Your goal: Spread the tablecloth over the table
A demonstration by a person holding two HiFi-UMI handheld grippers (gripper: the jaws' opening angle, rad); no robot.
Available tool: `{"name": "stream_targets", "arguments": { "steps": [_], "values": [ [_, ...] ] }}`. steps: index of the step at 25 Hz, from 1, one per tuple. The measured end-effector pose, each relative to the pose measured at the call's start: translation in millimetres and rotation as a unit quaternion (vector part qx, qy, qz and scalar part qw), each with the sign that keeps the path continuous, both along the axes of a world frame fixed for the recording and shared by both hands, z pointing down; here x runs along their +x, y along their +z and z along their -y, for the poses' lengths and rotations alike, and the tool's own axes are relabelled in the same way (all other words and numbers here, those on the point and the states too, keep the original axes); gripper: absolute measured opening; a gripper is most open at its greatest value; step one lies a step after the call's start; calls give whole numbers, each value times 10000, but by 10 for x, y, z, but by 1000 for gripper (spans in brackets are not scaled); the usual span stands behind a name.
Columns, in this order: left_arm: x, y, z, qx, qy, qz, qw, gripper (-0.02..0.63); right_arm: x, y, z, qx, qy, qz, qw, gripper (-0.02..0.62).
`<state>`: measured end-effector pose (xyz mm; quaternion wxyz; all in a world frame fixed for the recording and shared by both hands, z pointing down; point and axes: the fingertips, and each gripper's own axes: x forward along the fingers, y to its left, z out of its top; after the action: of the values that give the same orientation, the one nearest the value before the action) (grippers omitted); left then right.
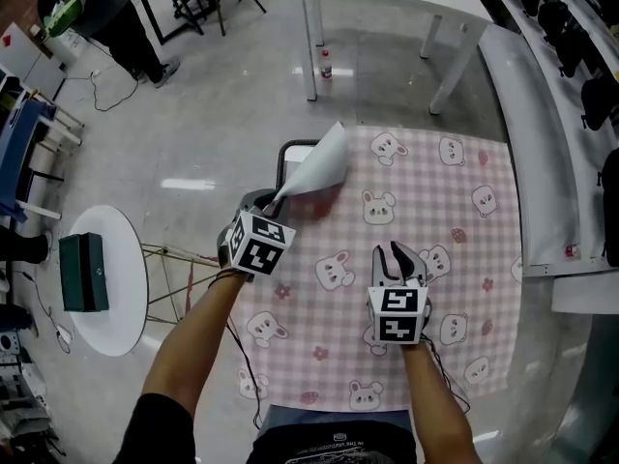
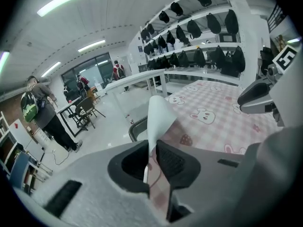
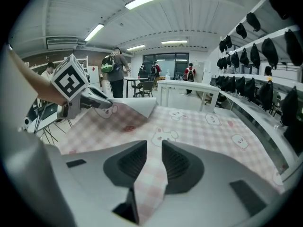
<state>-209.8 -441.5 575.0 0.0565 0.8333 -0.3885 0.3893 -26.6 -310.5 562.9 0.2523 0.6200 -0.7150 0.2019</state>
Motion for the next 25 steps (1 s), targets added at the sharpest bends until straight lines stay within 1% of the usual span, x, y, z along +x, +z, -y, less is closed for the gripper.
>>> {"name": "stream_targets", "arguments": {
  "steps": [4,7,12,16,19,20,21,22,23,25],
  "values": [
    [-224,209,53,-203,-49,-126,9997,48,-162,34,16,-90,57,-126,9999,103],
    [-346,307,118,-195,-100,-311,9993,43,-285,101,26,-122,63,-199,9997,103],
    [-470,413,259,-273,-295,-589,9975,31,-379,162,24,-167,117,-336,9992,103],
    [-560,428,273,-269,-277,-623,9973,23,-487,143,15,-194,163,-399,9989,104],
    [-533,446,294,-279,-293,-647,9971,35,-480,128,38,-168,183,-418,9988,103],
    [-517,460,290,-324,-277,-675,9968,43,-477,126,44,-160,187,-420,9988,103],
    [-508,479,273,-390,-243,-704,9965,80,-483,126,42,-159,190,-421,9988,103],
    [-510,495,249,-452,-210,-727,9961,145,-497,127,34,-159,189,-422,9988,104],
    [-523,501,228,-484,-196,-742,9959,190,-513,125,27,-157,186,-421,9988,103],
    [-560,470,207,-475,-217,-767,9957,220,-535,100,22,-133,180,-426,9988,103]
  ]
}}
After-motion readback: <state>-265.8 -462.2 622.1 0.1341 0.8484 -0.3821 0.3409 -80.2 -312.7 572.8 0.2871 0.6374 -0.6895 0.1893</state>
